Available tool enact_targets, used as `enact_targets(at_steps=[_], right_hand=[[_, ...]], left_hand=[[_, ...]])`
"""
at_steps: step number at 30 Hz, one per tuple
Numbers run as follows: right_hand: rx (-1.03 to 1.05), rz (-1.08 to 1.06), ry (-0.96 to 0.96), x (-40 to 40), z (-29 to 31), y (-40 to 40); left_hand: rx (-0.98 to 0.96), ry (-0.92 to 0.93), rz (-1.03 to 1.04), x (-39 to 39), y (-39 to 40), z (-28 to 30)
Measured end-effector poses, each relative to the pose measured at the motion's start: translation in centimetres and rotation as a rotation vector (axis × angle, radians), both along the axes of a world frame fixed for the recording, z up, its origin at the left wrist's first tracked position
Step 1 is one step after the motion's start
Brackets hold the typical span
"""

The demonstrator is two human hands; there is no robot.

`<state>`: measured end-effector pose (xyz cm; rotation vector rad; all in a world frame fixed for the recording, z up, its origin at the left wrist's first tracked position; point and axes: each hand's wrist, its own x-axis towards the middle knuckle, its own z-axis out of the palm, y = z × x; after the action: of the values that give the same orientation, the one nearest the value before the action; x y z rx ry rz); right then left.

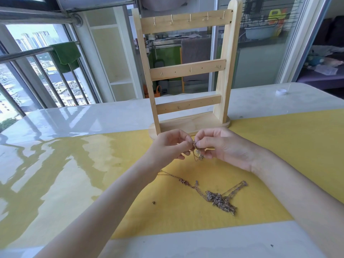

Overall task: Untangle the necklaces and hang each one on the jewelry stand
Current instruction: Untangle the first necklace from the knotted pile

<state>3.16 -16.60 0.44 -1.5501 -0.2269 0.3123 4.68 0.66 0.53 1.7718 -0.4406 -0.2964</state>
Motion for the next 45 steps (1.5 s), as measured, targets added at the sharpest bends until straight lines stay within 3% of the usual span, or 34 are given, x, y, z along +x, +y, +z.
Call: enact_targets(at_steps=[7,16,20,29,36,45], right_hand=[[-0.011,0.033,0.015,0.1,-0.1,-0.3],[-0.469,0.007,-0.218,-0.4,1.2,0.1],[-0.569,0.005,-0.256,-0.4,1.2,0.4],[-0.053,0.0,0.055,-0.1,0.3,0.3],[-0.021,0.005,0.052,-0.1,0.2,0.2],[-0.079,-0.025,0.022,0.1,-0.1,0.3]], left_hand=[[0.054,-0.155,-0.037,0.1,0.4,0.4],[0.337,-0.393,-0.055,0.3,0.5,0.5],[0.4,-0.45,-0.048,-0.1,0.2,0.1],[0.139,-0.324,0.031,-0.2,-0.3,-0.6],[0.0,-0.289,-0.035,0.2,0.6,0.3],[0.088,-0.349,-0.07,0.4,0.4,0.0]])
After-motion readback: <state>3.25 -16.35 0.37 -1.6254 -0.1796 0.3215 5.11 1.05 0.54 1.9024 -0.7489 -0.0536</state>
